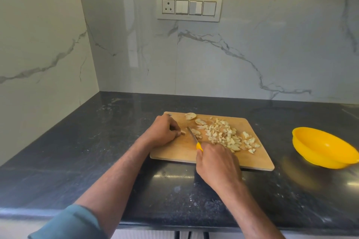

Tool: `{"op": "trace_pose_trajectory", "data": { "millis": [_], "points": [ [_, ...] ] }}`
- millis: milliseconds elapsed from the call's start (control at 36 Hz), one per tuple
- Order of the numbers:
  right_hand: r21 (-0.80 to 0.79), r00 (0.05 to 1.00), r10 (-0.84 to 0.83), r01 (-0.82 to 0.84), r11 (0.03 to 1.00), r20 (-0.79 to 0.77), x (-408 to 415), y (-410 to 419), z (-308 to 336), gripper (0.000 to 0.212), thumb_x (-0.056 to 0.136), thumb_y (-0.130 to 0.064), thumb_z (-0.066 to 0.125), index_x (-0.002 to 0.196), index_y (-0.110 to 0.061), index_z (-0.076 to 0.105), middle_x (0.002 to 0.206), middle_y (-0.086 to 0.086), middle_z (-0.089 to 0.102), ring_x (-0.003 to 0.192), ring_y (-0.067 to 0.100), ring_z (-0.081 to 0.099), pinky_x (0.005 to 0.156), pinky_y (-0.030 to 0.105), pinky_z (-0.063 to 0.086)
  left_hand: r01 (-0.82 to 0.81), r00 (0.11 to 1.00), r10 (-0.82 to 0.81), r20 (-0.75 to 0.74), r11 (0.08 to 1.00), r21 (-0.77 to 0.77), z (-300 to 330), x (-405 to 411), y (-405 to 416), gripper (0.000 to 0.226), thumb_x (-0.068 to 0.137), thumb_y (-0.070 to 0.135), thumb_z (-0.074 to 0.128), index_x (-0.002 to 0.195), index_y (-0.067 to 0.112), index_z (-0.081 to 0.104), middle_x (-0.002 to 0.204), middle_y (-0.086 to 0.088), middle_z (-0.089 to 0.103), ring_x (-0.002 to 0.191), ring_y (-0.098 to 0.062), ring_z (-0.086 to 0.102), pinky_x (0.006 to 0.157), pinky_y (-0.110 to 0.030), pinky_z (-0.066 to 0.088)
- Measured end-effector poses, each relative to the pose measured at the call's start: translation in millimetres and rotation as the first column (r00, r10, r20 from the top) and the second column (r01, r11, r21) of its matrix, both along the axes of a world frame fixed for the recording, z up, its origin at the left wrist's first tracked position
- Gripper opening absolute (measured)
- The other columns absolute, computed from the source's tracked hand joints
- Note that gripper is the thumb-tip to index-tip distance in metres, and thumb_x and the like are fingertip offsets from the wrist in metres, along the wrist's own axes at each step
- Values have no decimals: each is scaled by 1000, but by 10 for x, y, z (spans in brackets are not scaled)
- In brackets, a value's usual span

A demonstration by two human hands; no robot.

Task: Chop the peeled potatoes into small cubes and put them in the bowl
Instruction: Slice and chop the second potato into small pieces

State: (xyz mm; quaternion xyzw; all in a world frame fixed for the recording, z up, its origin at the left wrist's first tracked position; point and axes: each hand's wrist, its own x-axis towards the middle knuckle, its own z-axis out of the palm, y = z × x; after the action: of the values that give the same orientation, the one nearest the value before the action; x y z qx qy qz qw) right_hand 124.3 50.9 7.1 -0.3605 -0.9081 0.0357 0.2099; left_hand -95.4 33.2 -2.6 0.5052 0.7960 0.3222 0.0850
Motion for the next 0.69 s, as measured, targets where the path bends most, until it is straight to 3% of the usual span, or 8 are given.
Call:
{"op": "trace_pose_trajectory", "data": {
  "millis": [83, 167, 250, 333, 472, 583, 694],
  "points": [
    [-18, 1000, -5, 4, 1000, -20, -2, 1, 12, 28, 106, -36, 41, 114, -20, 63, 74, -9, 44, 58, 5, 39, 46, 16, 18, 6, 1000, -6, 9, 1000, 17, 6, -32, -4, 9, 90, 15, 76, 96, 18, 82, 95, 10, 71, 114, -16, 61, 103, -36, 53],
    [-17, 999, 1, -2, 1000, -45, -43, -11, 20, 29, 105, -37, 42, 114, -19, 64, 74, -9, 47, 63, 9, 45, 47, 15, 18, -21, 999, 18, 36, 997, 71, 5, -38, -2, 5, 86, 15, 81, 88, 19, 82, 87, 10, 73, 105, -12, 65, 95, -32, 56],
    [5, 999, 20, -20, 1000, -37, -135, -69, 29, 29, 103, -38, 44, 107, -19, 65, 74, -8, 51, 64, 12, 49, 48, 16, 23, -83, 996, 74, 56, 982, 170, -11, -64, -7, 6, 85, 13, 81, 81, 18, 81, 81, 5, 75, 92, -9, 69, 77, -20, 52],
    [16, 999, 48, -48, 999, -12, -232, -121, 33, 27, 102, -37, 46, 99, -18, 65, 76, -5, 59, 67, 15, 57, 58, 24, 45, -138, 989, 123, 81, 964, 227, -45, -97, 4, 8, 86, 12, 78, 80, 15, 79, 81, 3, 74, 97, -10, 69, 74, -16, 49],
    [9, 999, -1, 0, 1000, 36, -287, -118, 59, 21, 99, -31, 47, 94, -18, 63, 74, -2, 53, 68, 20, 52, 59, 30, 41, -128, 990, 113, 81, 968, 216, -71, -67, 27, 8, 88, 13, 77, 80, 15, 78, 83, 2, 74, 101, -13, 68, 78, -20, 52],
    [-20, 994, -92, 93, 995, 60, -230, -53, 76, 20, 99, -31, 47, 96, -18, 63, 74, -1, 47, 70, 21, 48, 59, 31, 38, -99, 993, 85, 83, 978, 183, -75, -55, 39, 7, 90, 14, 75, 84, 17, 77, 90, 3, 73, 105, -12, 64, 72, -8, 43],
    [-29, 988, -149, 150, 988, 34, -148, 16, 70, 21, 98, -30, 48, 97, -17, 64, 76, -1, 55, 70, 19, 53, 59, 31, 46, -63, 996, 53, 67, 985, 159, -68, -44, 40, 7, 90, 16, 75, 86, 20, 77, 88, 5, 72, 93, -9, 66, 84, -25, 57]
  ]
}}
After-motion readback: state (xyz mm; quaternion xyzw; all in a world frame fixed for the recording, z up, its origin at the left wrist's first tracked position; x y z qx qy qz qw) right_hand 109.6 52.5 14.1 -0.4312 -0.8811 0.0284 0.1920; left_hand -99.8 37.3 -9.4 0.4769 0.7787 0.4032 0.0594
